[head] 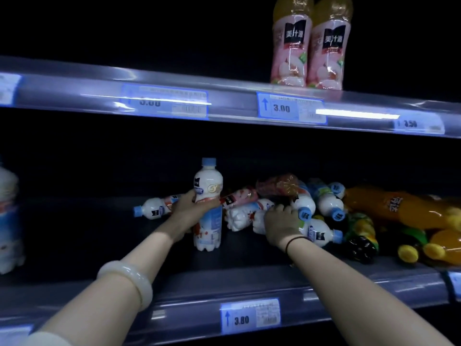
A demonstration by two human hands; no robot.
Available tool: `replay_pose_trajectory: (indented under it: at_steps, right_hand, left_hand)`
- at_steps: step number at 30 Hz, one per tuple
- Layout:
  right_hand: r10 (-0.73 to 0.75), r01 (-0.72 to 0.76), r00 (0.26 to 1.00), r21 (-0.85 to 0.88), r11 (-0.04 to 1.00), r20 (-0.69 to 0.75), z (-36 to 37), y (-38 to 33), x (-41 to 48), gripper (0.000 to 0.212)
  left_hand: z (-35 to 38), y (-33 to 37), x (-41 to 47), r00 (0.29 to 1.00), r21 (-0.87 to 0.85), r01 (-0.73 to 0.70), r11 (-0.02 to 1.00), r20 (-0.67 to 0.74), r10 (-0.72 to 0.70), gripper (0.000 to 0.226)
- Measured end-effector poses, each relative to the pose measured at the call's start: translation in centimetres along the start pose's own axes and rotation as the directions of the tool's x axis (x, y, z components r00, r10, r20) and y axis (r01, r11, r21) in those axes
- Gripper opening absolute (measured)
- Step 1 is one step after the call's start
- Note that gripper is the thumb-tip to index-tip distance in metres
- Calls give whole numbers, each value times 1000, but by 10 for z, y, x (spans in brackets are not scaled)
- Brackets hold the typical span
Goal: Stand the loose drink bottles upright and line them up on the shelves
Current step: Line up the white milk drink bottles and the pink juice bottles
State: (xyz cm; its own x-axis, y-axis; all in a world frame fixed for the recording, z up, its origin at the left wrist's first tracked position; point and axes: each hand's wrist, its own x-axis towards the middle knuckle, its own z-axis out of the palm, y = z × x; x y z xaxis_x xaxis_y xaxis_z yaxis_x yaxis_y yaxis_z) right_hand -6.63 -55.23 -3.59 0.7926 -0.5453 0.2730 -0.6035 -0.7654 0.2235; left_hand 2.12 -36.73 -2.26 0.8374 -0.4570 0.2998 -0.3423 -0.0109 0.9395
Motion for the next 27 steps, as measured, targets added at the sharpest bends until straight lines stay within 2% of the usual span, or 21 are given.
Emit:
replay_pose_trajectory:
  at_steps: [3,9,11,13,15,16,18,19,21,23,24,25,27]
  right_hand:
    - [-118,118,992,-5,993,-39,1,4,0,64]
    - [-341,337,940,138,931,1,-5,8,-17,73]
    - [-397,375,916,234,897,54,-8,10,-22,71]
    - [-404,336,912,439,833,68,-11,15,-22,59]
    - [-308,260,951,637,726,-37,-17,23,-19,44]
    - [-232,243,967,654,716,-105,-19,28,-17,40]
    - [-90,192,970,480,856,-227,-19,36,-11,35]
    - [-19,109,971,369,923,-239,-18,39,-11,39]
    - [167,-94,964,324,941,-207,-14,42,-9,58]
    - [301,-229,950,470,852,-82,-9,43,-4,79]
    - [312,-251,950,552,795,-18,-5,45,3,81]
    - [286,-239,958,621,747,25,-2,45,8,75]
    - [201,-159,979,636,755,6,-3,50,12,49]
  left_hand:
    - [0,-3,2,1000,-15,8,1000,-7,-8,37]
    - [8,4,1,999,-22,15,1000,32,-14,32]
    - [11,6,-1,999,-40,-1,999,45,3,28]
    - [13,6,-3,999,-56,-10,998,45,12,27]
    - [13,6,-6,999,-62,-1,998,47,4,26]
    - [13,6,-7,999,-65,6,998,45,-3,28]
    - [14,5,-7,999,-71,15,997,36,-13,35]
    - [14,4,-7,999,-71,18,997,32,-16,36]
    - [15,4,-6,1000,-69,20,997,23,-19,36]
    - [15,4,-5,999,-66,26,997,21,-24,34]
    - [16,4,-5,999,-63,25,998,22,-23,34]
    - [16,4,-5,999,-58,23,998,24,-22,33]
    - [17,3,-4,999,-48,20,999,28,-19,32]
